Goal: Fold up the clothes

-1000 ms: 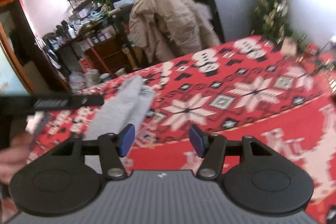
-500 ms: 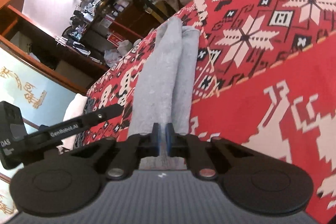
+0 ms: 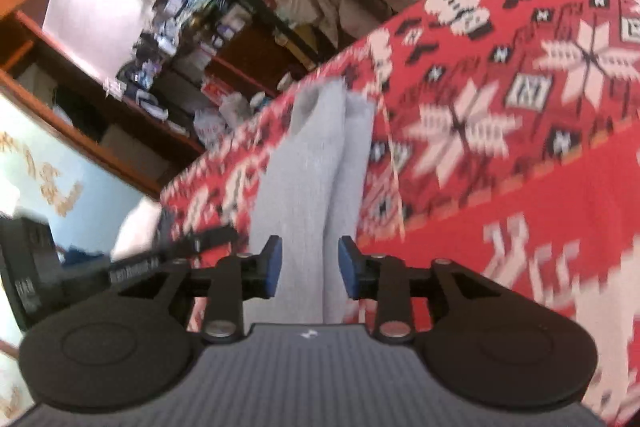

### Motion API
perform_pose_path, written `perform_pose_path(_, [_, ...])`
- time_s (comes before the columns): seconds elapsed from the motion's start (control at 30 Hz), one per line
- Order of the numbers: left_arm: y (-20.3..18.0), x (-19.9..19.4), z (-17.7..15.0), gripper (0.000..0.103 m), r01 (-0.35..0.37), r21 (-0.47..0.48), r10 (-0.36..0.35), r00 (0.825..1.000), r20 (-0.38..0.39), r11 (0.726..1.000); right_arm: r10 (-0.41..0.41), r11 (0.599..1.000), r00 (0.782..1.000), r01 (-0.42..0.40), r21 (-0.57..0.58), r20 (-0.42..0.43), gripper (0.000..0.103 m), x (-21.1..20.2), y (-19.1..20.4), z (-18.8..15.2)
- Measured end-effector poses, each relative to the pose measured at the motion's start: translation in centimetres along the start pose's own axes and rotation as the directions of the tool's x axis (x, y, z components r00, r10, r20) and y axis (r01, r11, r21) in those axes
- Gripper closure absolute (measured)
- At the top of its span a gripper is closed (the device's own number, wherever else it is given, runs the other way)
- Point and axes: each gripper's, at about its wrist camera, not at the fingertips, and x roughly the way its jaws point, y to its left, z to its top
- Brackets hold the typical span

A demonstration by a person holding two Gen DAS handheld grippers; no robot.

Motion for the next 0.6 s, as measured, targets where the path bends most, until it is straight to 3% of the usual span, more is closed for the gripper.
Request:
perform_pose_path(0.17, [1.6, 2.1, 1.5, 0.068, 0.018, -0.069, -0.019, 1.000, -0.025, 0.997, -0.028, 0.999, 0.999, 0.027, 0.027, 0.039, 0.068, 3.2, -0.7, 5.2])
perform_pose_path(0.33, [2.1, 3.3, 1.9, 0.072, 0.017, -0.070, -0.020, 0.999, -0.044, 0.997, -0.026, 0.999, 1.000, 0.026, 0.034, -0.004, 0.069, 7.4, -1.5, 8.1])
perform_pose_path(0.4, [1.9, 3.3, 1.9, 0.072, 0.019, -0.054, -0.021, 0.999, -0.041, 0.998, -0.019, 1.000, 1.000, 0.019, -0.001, -0.018, 0.094, 8.4, -1.2, 8.4])
perform_pose_path(0.5, [1.1, 2.6, 1.8, 0.072, 0.013, -0.005, -0.013, 1.000, -0.016, 1.000, -0.013, 0.999, 1.000, 0.015, -0.050, 0.027, 0.095, 7.7, -0.6, 8.1])
perform_pose_path(0.6, [0.4, 2.6, 1.5, 0.072, 0.006, 0.042, -0.006, 1.000, -0.011, 0.999, -0.005, 1.000, 0.995, 0.008, -0.027, 0.100, 0.096, 6.3, -1.4, 7.8])
